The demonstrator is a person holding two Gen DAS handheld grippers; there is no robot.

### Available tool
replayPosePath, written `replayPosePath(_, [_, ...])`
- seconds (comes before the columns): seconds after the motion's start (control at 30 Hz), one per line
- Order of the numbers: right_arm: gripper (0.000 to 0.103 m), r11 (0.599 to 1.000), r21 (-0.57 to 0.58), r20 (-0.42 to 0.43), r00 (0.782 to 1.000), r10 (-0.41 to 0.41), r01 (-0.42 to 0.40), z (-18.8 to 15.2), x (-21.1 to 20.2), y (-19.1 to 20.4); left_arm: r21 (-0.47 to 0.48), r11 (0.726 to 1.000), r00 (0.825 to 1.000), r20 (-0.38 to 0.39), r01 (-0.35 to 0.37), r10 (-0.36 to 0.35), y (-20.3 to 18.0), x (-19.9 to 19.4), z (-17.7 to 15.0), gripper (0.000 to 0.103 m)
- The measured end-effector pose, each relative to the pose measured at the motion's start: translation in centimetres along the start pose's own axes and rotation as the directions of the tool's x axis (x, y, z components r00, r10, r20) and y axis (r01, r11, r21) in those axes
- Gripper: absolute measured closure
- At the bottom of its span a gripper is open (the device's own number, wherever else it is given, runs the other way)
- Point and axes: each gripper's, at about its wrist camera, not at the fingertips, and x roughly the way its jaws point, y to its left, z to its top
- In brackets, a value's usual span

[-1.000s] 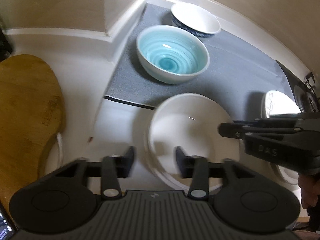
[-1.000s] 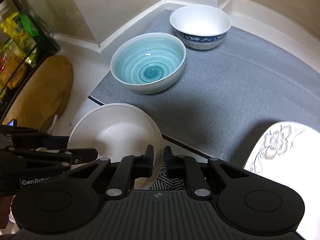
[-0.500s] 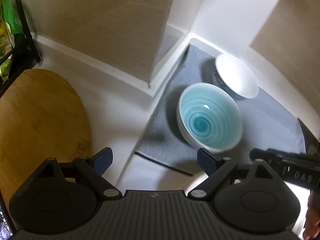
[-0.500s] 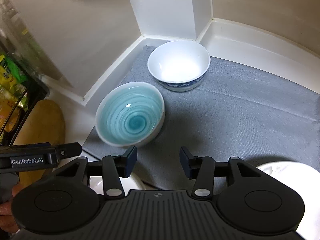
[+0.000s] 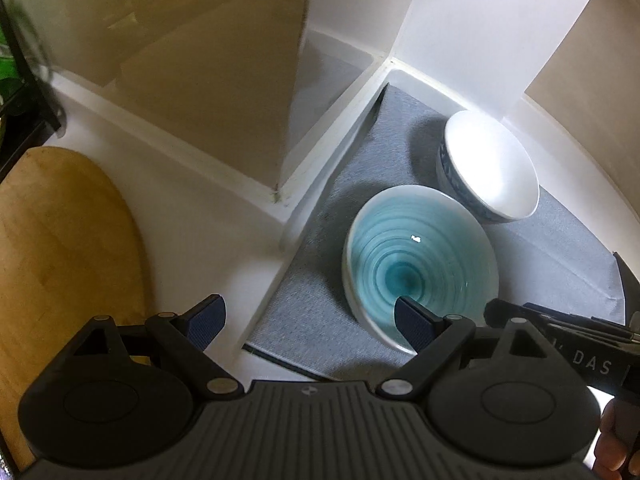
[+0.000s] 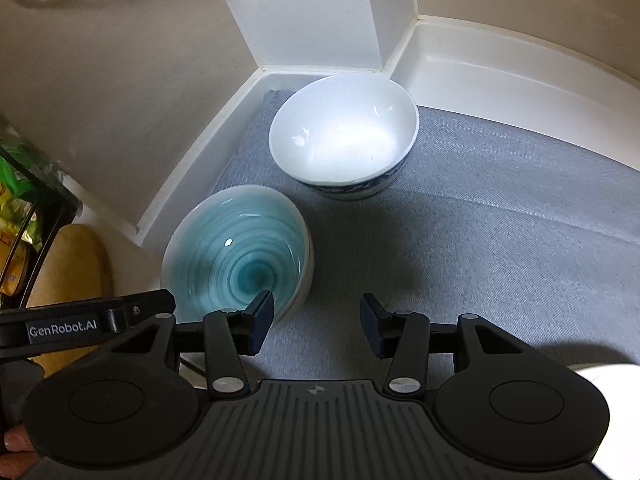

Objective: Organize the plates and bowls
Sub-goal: 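Open both grippers and move them to the teal swirl bowl, then close both grippers on the teal swirl bowl rim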

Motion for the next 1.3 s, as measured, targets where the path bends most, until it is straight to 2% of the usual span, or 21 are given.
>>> replayPosePath(0.67, [0.053, 1.0, -0.005, -0.045, 0.999, 0.007, -0.007, 1.9, 3.8, 0.4, -0.021, 1.0, 0.999, -0.048, -0.014, 0.013, -0.5, 3.2, 1.6, 0.009])
replayPosePath(1.3, [0.053, 1.0, -0.005, -0.056, 0.998, -0.015, 0.015, 2.1, 5.8, 0.2, -0.033, 0.999, 0.998, -0.067, -0.014, 0.012, -0.4, 4.8, 2.2, 0.009])
